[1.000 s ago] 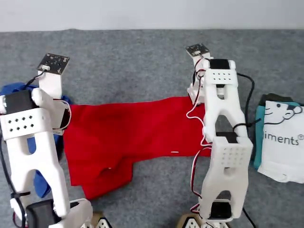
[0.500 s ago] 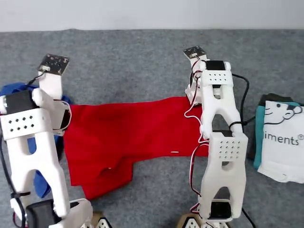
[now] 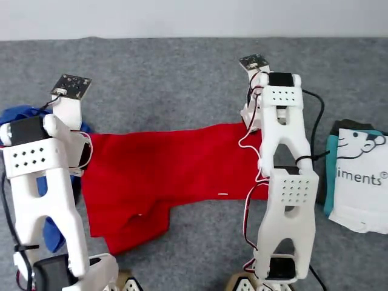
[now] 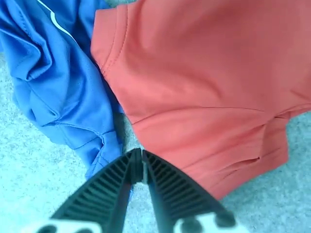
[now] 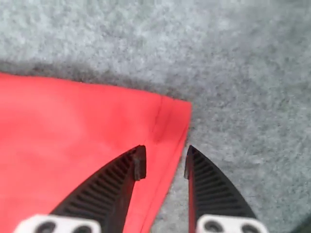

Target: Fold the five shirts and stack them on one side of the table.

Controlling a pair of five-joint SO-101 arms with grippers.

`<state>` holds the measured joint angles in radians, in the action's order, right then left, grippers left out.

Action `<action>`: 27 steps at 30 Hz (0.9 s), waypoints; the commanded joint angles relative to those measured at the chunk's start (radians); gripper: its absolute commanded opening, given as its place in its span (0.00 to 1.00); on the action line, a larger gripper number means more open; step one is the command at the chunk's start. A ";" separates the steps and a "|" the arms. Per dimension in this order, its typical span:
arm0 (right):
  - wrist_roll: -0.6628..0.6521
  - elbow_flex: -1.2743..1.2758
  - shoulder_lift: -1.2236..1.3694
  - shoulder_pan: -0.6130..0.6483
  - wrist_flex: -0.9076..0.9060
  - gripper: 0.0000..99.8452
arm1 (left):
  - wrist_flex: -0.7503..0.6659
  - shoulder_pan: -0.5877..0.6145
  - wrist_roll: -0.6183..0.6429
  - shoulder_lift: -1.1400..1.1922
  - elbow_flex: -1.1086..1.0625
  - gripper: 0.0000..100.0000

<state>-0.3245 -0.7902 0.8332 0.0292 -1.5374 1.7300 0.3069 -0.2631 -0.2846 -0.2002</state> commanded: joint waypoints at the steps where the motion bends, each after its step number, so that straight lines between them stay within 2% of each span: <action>1: 0.005 -0.048 0.007 -0.016 0.016 0.15 | 0.021 0.006 0.002 -0.035 0.002 0.00; 6: 0.002 -0.049 0.071 -0.016 0.031 0.15 | 0.021 0.006 0.002 -0.035 0.002 0.00; 14: 0.005 -0.140 0.079 -0.012 0.021 0.04 | 0.021 0.006 0.002 -0.035 0.002 0.00; 20: 0.000 -0.233 0.090 -0.013 -0.039 0.04 | 0.021 0.006 0.002 -0.035 0.002 0.00; 27: -0.003 -0.232 0.091 -0.013 -0.028 0.04 | 0.021 0.006 0.002 -0.035 0.002 0.00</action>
<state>-0.3261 -0.9774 0.9283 0.0199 -1.5681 1.7300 0.3069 -0.2631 -0.2846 -0.2002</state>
